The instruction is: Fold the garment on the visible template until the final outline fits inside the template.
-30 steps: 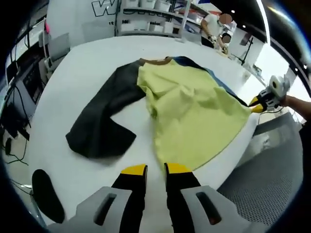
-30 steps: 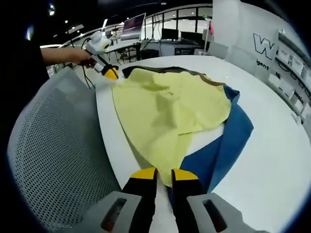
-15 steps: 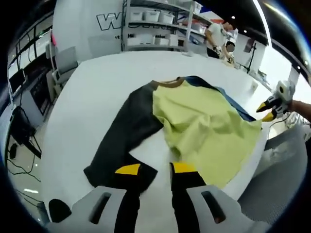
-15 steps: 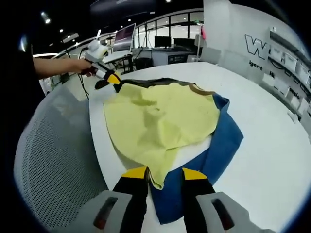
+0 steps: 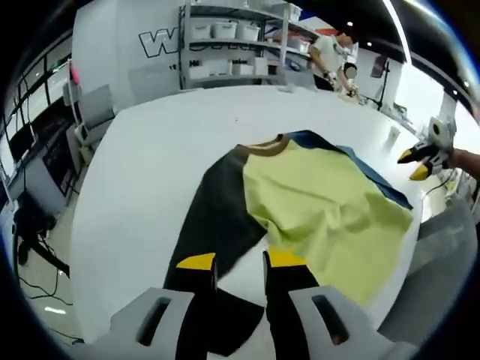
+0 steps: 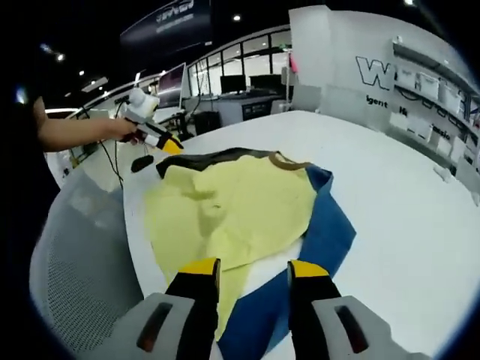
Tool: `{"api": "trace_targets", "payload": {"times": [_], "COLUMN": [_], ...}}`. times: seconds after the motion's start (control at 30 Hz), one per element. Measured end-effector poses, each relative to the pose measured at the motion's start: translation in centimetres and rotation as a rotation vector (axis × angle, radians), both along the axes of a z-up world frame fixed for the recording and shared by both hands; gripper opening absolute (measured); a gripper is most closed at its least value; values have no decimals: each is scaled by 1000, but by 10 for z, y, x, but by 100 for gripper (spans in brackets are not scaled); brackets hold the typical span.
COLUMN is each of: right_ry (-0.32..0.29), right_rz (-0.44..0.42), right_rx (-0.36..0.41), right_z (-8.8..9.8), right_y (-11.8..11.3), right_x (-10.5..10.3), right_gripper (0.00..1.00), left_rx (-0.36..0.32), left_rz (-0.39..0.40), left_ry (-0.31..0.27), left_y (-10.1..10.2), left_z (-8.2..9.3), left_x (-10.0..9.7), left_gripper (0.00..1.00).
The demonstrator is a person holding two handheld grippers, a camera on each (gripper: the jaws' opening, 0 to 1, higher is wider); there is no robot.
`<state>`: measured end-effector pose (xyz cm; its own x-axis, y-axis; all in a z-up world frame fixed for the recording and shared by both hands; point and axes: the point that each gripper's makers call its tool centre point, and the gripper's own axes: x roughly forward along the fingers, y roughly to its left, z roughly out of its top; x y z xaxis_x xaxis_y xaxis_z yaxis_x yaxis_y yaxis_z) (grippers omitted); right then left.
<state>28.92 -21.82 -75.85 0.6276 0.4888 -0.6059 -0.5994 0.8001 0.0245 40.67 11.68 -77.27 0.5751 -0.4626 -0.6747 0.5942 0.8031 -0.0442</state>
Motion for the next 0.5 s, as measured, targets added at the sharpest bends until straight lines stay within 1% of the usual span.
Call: {"api": "trace_targets", "payload": {"times": [0.17, 0.27, 0.4, 0.5], "right_ry": [-34, -44, -57, -60], "right_rz": [-37, -70, -102, -118], "right_rx": [-35, -72, -111, -117], "right_z": [0, -3, -7, -10], "right_y": [-8, -16, -23, -26], "right_x": [23, 37, 58, 71], "right_gripper": [35, 36, 36, 35], "left_rx": [2, 9, 11, 9], "left_rz": [-7, -13, -15, -11], "left_ry": [-16, -22, -22, -11], "left_y": [-7, -11, -14, -15], "left_z": [2, 3, -1, -7], "left_x": [19, 28, 42, 51], "left_gripper": [24, 24, 24, 24]}}
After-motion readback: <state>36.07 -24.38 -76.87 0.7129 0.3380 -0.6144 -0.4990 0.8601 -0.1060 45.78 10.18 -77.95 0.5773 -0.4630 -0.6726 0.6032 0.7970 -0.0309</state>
